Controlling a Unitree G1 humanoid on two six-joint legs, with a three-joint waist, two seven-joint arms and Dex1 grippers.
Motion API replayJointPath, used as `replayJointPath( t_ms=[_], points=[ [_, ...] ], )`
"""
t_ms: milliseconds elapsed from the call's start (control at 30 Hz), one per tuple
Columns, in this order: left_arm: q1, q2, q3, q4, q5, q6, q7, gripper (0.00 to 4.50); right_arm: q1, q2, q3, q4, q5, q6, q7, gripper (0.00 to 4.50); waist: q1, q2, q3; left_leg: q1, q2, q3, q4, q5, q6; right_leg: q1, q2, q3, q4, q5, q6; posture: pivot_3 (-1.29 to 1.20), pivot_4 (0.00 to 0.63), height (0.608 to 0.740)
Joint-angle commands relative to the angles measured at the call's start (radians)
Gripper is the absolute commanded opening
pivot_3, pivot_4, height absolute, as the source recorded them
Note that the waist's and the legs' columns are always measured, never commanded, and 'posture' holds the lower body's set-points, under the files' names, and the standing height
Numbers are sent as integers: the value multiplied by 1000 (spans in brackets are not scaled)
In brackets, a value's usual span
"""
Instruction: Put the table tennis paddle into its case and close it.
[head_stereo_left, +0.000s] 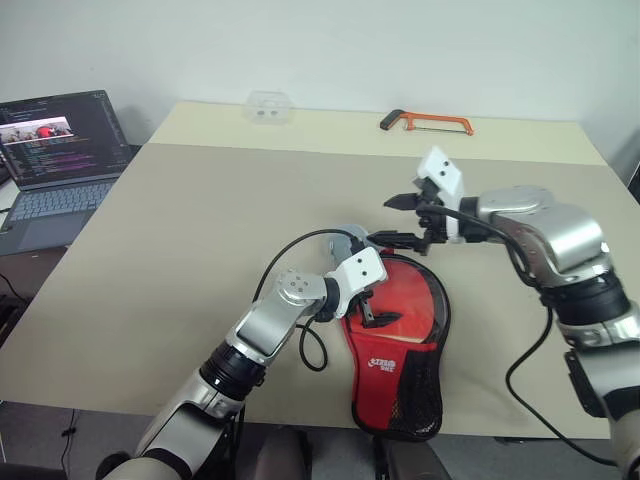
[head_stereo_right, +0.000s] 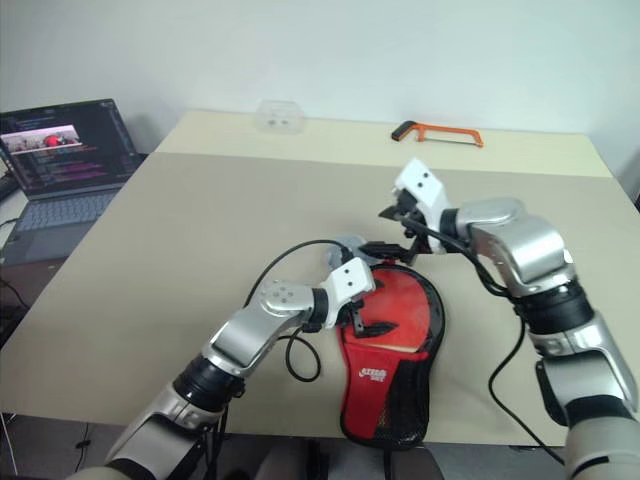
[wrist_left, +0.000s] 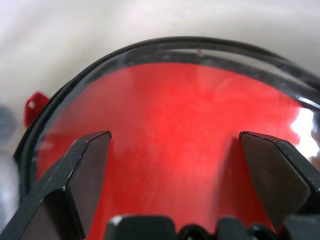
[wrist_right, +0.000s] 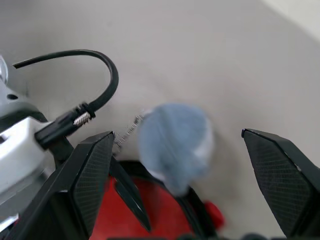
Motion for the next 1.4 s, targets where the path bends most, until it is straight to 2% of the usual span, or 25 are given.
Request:
replayJointPath(
  t_ms=[33, 133, 333, 667, 800, 1000, 1400],
  points=[
    [-3, -4, 14, -23, 20, -8, 25, 4500, -66, 46, 50, 114, -52, -1, 55, 4462, 0, 0, 0, 0, 0, 0, 0, 0, 0, 0, 0, 0, 0, 0, 0, 0, 150, 740],
    [11, -7, 10, -55, 16, -26, 25, 4500, -116, 92, 82, 232, -82, -17, 108, 4462, 0, 0, 0, 0, 0, 0, 0, 0, 0, 0, -1, -1, 0, 0, 0, 0, 150, 740],
    [50, 3, 36, -216, -60, 2, -26, 4500, -228, 204, 97, 522, -194, -121, 113, 4462, -3, 0, 0, 0, 1, 2, 0, 2, -3, -2, -1, -1, 2, 0, 0, 0, 150, 740],
    [96, 120, 111, -401, -119, 144, -15, 4500, -281, 272, 86, 661, -293, -239, 176, 4462, -7, 1, 0, 1, 1, 3, -1, 2, -3, -2, 0, 0, 2, 0, 0, 0, 150, 740],
    [167, 227, 220, -487, -168, 191, -35, 4500, -312, 283, 59, 720, -311, -271, 183, 4462, -18, 1, 1, 1, 1, 3, -1, 2, -3, -3, 0, 0, 4, 0, 0, 0, 150, 740],
    [239, 335, 470, -568, -358, 287, -76, 4500, -332, 287, 49, 785, -338, -321, 228, 4462, -27, 1, 1, 1, 2, 2, -1, 2, -3, -3, -1, -1, 4, 0, 0, 0, 150, 740],
    [368, 508, 656, -527, -433, 255, -100, 4500, -324, 345, 37, 878, -404, -373, 215, 4462, -29, 1, 1, 1, 2, 2, -1, 2, -3, -4, -1, 0, 5, 0, 0, 0, 150, 740]
  ],
)
